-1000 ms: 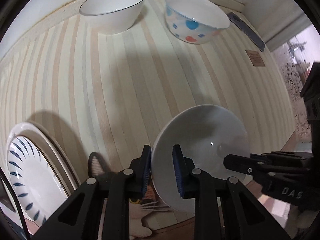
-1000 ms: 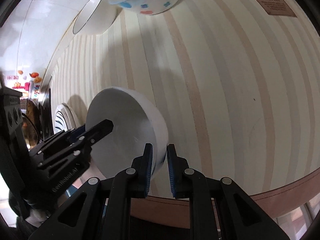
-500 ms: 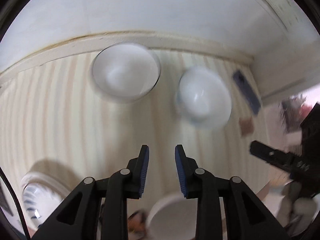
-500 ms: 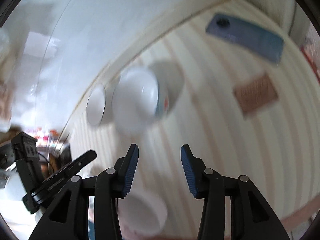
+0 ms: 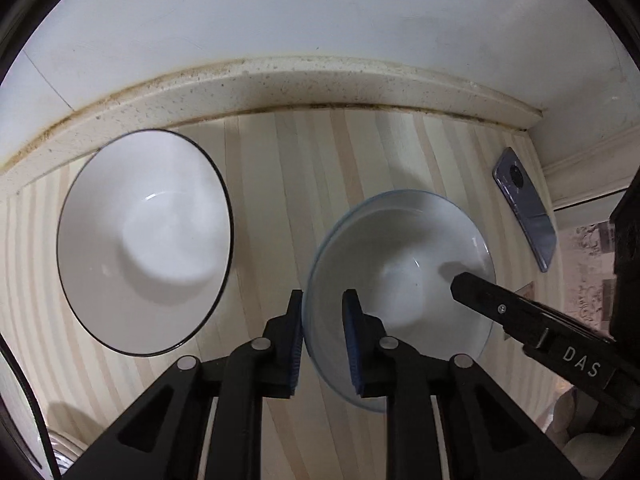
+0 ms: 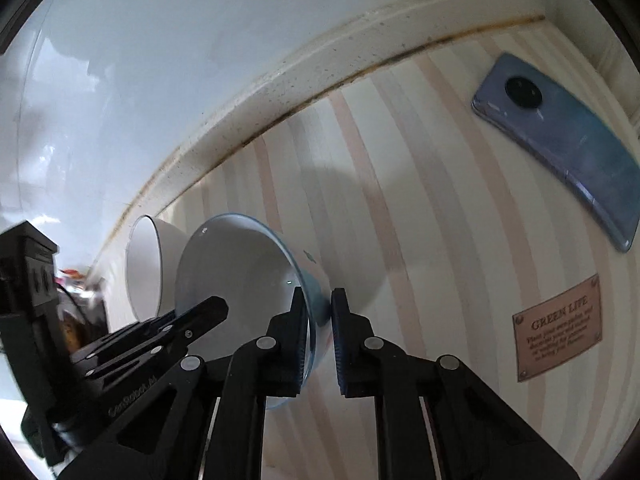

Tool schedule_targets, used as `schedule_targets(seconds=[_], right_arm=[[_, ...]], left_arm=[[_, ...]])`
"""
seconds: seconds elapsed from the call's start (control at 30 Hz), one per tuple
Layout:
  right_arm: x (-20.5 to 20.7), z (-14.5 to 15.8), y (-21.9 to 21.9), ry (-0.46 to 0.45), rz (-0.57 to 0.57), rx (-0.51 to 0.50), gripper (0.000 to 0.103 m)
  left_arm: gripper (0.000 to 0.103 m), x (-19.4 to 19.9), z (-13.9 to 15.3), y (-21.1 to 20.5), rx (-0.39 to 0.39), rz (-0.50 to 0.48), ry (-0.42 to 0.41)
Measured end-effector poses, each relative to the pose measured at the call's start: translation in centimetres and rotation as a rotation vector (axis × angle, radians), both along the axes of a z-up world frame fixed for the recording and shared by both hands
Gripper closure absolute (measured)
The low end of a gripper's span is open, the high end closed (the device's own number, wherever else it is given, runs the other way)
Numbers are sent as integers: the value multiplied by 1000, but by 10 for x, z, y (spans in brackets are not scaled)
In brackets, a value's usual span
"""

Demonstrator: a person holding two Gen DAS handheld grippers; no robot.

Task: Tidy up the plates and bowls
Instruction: 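Nest the blue-rimmed bowl in the left tool into the white bowl in the right tool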

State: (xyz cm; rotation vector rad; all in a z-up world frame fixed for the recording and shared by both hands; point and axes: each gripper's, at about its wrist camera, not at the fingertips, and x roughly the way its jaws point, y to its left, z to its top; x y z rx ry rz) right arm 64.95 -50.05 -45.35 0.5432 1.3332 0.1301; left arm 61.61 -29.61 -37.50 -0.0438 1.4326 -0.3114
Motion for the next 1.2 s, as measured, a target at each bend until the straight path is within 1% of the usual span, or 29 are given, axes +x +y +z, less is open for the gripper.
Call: schedule_targets(seconds=[0.07, 0.23, 0.33, 0.4, 0.57, 0.7, 0.83, 0.9, 1.0, 1.1, 1.2], right_arm=[[0, 0, 5, 2, 9, -22, 90], [-12, 11, 10, -4, 16, -15, 90], [-22, 20, 13, -8, 12, -4, 90], [-30, 27, 16, -15, 6, 2, 90], [-69, 56, 28, -33, 19, 9, 90], [-113, 79, 43, -42, 32, 19, 90], [-153, 97, 56, -42, 45, 26, 90], [-168, 101, 63, -43, 54, 25, 90], [-191, 98, 73, -30, 60, 42, 90], [-209, 90, 82, -15, 65, 42, 90], [-221, 78, 86, 5, 61, 41, 90]], left_arm=[[87, -5, 5, 2, 4, 1, -8], [87, -11, 16, 2, 12, -9, -31], [87, -19, 32, 6, 16, -18, -62], [87, -27, 41, 9, 11, -19, -62], [87, -62, 67, 23, -2, -28, -64], [87, -97, 87, 40, -24, -26, -68], [87, -132, 96, 59, -61, -11, -37], [87, -145, 98, 69, -77, -9, -21], [87, -164, 99, 82, -72, -16, -18], [87, -179, 96, 90, -61, -33, -8], [87, -188, 87, 93, -48, -43, 10]])
